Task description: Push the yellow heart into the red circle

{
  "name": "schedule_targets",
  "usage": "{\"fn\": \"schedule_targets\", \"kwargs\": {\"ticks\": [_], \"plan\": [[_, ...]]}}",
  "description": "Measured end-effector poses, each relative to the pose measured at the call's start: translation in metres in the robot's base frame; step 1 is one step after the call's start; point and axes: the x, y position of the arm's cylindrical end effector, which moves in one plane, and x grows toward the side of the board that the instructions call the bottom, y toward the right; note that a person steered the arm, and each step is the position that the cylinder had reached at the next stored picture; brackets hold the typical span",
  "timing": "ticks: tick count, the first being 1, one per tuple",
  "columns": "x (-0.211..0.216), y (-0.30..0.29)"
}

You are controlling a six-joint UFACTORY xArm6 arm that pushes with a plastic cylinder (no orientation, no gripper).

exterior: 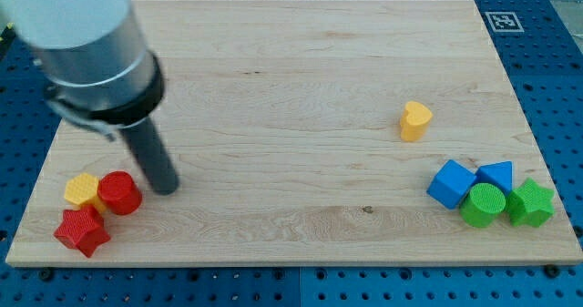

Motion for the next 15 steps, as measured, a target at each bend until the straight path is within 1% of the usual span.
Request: {"fn": "schedule_targets", "kwargs": {"ticks": [1, 2, 3, 4, 5, 6, 7, 8, 9, 10, 12, 13, 15], "plan": [[-0.058, 0.053], [-0.145, 0.081], [-0.215, 0.139], [-0.231, 0.256], [-0.193, 0.347], [-0.097, 0.355], [-0.066, 0.355], [-0.066, 0.352], [-0.073, 0.333], [-0.090, 0.315], [-0.082, 0.296], [-0.071, 0.270], [-0.071, 0.206]]}}
